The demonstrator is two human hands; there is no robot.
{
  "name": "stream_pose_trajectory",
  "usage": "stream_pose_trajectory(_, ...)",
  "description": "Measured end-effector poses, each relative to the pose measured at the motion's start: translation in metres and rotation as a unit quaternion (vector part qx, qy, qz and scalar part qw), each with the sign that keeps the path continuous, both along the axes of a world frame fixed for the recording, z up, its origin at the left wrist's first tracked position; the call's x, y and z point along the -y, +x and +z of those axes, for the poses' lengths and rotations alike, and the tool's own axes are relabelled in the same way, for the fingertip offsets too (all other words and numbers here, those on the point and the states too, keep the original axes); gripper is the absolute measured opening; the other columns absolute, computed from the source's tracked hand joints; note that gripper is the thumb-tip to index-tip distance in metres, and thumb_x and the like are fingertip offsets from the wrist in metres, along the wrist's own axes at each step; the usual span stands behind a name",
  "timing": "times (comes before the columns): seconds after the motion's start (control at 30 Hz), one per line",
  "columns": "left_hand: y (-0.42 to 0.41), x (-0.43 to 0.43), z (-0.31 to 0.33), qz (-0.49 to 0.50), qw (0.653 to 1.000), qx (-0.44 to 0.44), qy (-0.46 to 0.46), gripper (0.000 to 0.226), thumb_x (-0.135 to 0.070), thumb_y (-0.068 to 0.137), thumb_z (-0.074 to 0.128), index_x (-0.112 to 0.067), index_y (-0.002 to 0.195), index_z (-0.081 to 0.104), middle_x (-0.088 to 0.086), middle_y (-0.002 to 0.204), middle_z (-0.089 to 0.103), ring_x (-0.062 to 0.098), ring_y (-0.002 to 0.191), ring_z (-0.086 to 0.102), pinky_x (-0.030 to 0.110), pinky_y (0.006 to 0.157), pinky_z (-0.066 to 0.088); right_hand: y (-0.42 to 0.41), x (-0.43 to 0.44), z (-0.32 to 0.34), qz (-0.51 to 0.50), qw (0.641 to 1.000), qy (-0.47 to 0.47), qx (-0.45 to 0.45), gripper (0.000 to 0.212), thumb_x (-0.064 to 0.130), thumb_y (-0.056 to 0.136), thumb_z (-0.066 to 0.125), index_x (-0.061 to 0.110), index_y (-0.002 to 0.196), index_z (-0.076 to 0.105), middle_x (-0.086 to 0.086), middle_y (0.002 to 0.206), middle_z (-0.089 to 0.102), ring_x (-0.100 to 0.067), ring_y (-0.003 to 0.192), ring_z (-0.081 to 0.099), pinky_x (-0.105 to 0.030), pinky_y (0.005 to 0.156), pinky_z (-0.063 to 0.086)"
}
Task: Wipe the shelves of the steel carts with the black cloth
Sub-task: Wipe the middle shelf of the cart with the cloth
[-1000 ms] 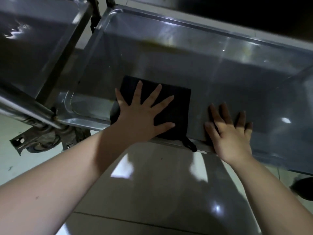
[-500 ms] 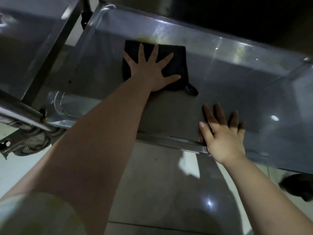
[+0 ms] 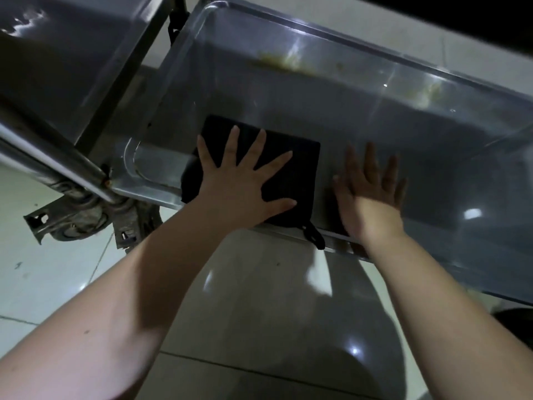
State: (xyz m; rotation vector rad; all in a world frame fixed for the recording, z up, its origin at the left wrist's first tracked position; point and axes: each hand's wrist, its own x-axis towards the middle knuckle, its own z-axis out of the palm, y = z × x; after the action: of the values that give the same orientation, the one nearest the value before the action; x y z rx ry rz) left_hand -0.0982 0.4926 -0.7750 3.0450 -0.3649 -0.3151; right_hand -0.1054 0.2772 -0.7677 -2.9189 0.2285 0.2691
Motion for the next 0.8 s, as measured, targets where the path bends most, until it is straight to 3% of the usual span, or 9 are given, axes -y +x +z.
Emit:
stream_pose_trajectory(0.1, -0.011, 0.022, 0.001, 0.074, 0.997, -0.002, -0.015, 0.072, -0.080, 0.084, 0.006, -0.054, 0.148, -0.014, 0.000, 0.162, -0.022, 0.043, 0.144, -0.023, 0.076, 0.104, -0.010, 0.025, -0.020, -0.003, 0.041, 0.998, 0.040, 0.026, 0.057, 0.045, 0.102, 0.029, 0.046, 0.152, 0.001, 0.014, 0.162, -0.010, -0.026, 0.148, -0.016, -0.050, 0.119, -0.008)
stream_pose_trajectory(0.2, -0.017, 0.034, 0.000, 0.125, 0.992, 0.000, -0.021, 0.079, -0.088, 0.076, 0.003, -0.055, 0.145, -0.019, 0.003, 0.159, -0.028, 0.047, 0.140, -0.029, 0.079, 0.099, -0.013, 0.025, -0.019, -0.015, 0.068, 0.997, 0.009, 0.020, 0.055, 0.046, 0.102, 0.026, 0.045, 0.152, 0.004, 0.014, 0.163, -0.003, -0.025, 0.150, -0.010, -0.049, 0.119, -0.006)
stream_pose_trajectory(0.33, 0.015, 0.014, -0.004, 0.121, 0.993, 0.014, -0.012, 0.084, -0.094, 0.071, 0.005, -0.058, 0.144, -0.015, 0.000, 0.161, -0.025, 0.049, 0.140, -0.027, 0.082, 0.095, -0.012, 0.022, -0.017, -0.019, 0.097, 0.995, -0.025, 0.009, 0.058, 0.062, 0.096, 0.020, 0.049, 0.151, 0.005, 0.016, 0.162, -0.003, -0.030, 0.149, -0.011, -0.053, 0.118, -0.006)
stream_pose_trajectory(0.43, 0.072, -0.009, 0.000, 0.102, 0.995, -0.004, -0.013, 0.087, -0.096, 0.069, 0.012, -0.060, 0.145, -0.007, -0.003, 0.162, -0.019, 0.048, 0.142, -0.023, 0.082, 0.096, -0.013, 0.021, -0.019, -0.016, 0.143, 0.988, -0.050, 0.008, 0.074, 0.077, 0.078, 0.009, 0.055, 0.148, 0.005, 0.018, 0.161, -0.002, -0.040, 0.147, -0.012, -0.060, 0.115, -0.007)
stream_pose_trajectory(0.63, 0.132, -0.023, 0.017, 0.127, 0.990, -0.034, -0.046, 0.095, -0.093, 0.073, 0.028, -0.047, 0.152, -0.001, -0.001, 0.165, -0.004, 0.038, 0.149, -0.005, 0.071, 0.110, -0.004, 0.021, -0.019, -0.016, 0.142, 0.988, -0.055, 0.011, 0.075, 0.080, 0.075, 0.012, 0.058, 0.146, 0.004, 0.019, 0.162, -0.001, -0.040, 0.147, -0.012, -0.060, 0.115, -0.009)
stream_pose_trajectory(0.8, 0.096, -0.036, 0.012, 0.083, 0.996, -0.032, -0.017, 0.085, -0.094, 0.072, 0.017, -0.058, 0.147, -0.001, -0.004, 0.164, -0.010, 0.043, 0.146, -0.015, 0.077, 0.105, -0.006, 0.021, -0.019, -0.016, 0.135, 0.989, -0.057, 0.002, 0.071, 0.082, 0.079, 0.018, 0.061, 0.144, -0.001, 0.020, 0.161, -0.004, -0.037, 0.147, -0.013, -0.059, 0.116, -0.007)
